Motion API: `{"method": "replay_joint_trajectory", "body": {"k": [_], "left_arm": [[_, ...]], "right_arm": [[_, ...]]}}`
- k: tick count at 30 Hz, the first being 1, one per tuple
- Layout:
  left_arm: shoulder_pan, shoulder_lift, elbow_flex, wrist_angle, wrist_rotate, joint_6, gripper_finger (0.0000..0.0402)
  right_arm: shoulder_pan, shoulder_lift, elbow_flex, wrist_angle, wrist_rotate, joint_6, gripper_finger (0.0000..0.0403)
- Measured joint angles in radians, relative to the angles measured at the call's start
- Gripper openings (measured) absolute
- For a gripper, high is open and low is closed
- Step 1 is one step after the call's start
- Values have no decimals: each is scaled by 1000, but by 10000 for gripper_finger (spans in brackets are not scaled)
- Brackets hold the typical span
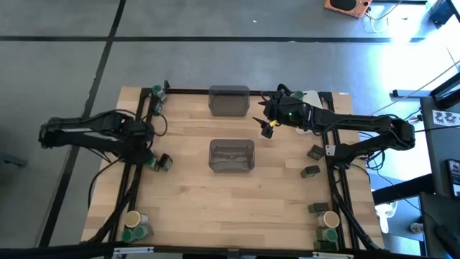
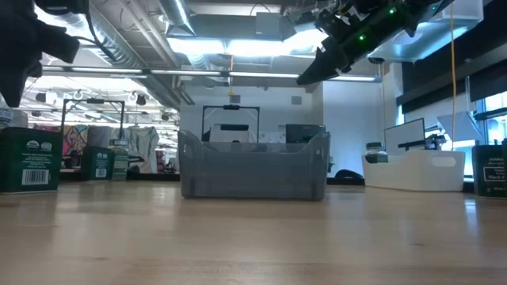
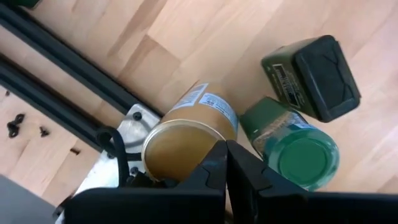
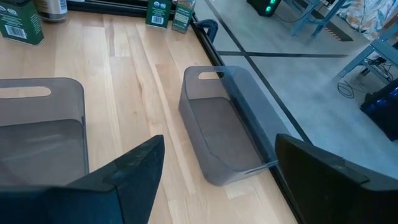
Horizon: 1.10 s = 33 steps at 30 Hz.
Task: Sort spices by type
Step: Put the golden seasoning bottle into the bottom black bin
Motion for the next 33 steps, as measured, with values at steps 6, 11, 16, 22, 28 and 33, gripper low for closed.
{"method": "replay_joint_trajectory", "body": {"k": [6,11,16,22,28,33], "left_arm": [[60,49,4,2,-16,51,1],[120,56,3,61,-82,85,1],[165,92,9,104,-83,142,1],[196,190,8,146,-69,241,1],[202,229,23,177,-79,301,1],[199,227,91,203,-87,310,1]], "right_arm": [[0,0,0,-1,0,0,305],[0,0,0,0,0,0,305],[0,7,0,7,0,0,305],[0,30,-1,-10,8,-1,305],[0,36,-1,7,9,-4,305],[0,36,-1,5,9,-4,305]]}}
